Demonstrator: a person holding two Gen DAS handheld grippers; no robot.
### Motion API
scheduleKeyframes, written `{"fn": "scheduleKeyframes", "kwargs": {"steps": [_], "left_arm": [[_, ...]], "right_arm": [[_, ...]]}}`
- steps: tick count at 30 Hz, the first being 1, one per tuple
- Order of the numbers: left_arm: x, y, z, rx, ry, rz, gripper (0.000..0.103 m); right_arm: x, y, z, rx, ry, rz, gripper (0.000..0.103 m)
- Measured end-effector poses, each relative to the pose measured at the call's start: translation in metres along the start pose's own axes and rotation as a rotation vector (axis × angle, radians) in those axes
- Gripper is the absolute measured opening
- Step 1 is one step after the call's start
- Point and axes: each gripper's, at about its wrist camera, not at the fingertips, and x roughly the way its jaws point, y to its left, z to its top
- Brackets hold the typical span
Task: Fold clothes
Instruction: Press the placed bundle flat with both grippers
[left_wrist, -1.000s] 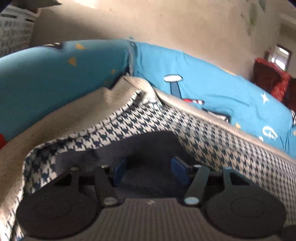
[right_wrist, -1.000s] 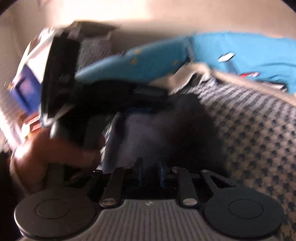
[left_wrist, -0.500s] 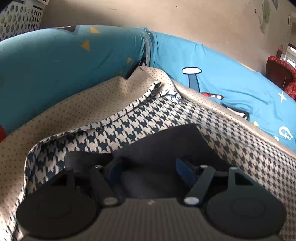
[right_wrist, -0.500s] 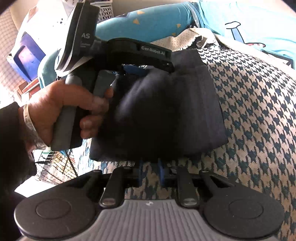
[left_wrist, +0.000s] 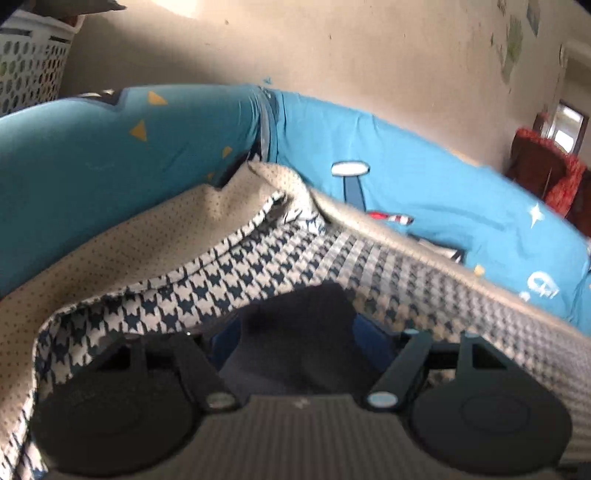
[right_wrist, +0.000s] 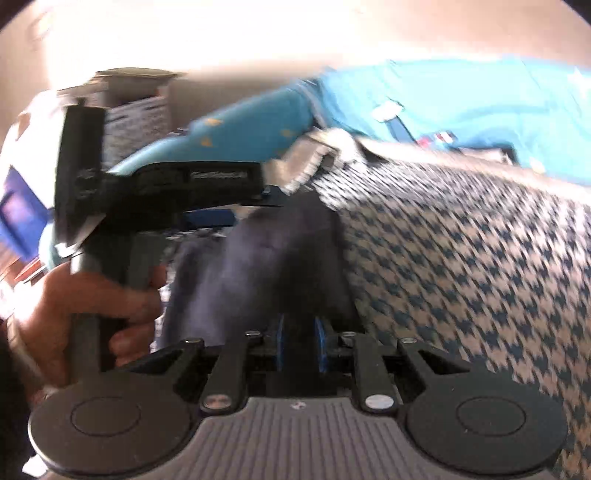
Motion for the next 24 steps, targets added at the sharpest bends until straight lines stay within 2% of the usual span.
{"fn": "scheduleKeyframes", "kwargs": {"steps": [2,8,11,16,20,24], "left_arm": [[0.01,-0.004,-0.002,0.008,0.015,0.03,0.093],[0.038,-0.017,-0.008,0.032,0.058,0.118,0.096],[0.039,-0.017,-0.007,0.04,0.065,0.129,0.097],[0.011,-0.009,0.001,0.005,0.02,0.016,0.097],[-0.023,0.0,0.004,0.0,-0.018,0.008,0.1],[-0.052,0.011,-0.004,0.006,-0.006,0.029,0.1]], "right_arm": [[0.004,-0.004,-0.002,0.021,0.016,-0.013,0.019],[0.017,-0.014,-0.009,0.083,0.063,-0.052,0.019],[0.012,-0.019,-0.008,0.121,0.054,-0.037,0.016],[0.003,-0.026,-0.004,0.186,0.036,-0.01,0.018],[-0.004,-0.028,0.003,0.202,-0.016,0.023,0.018],[-0.01,-0.027,0.009,0.203,-0.066,0.023,0.021]]}}
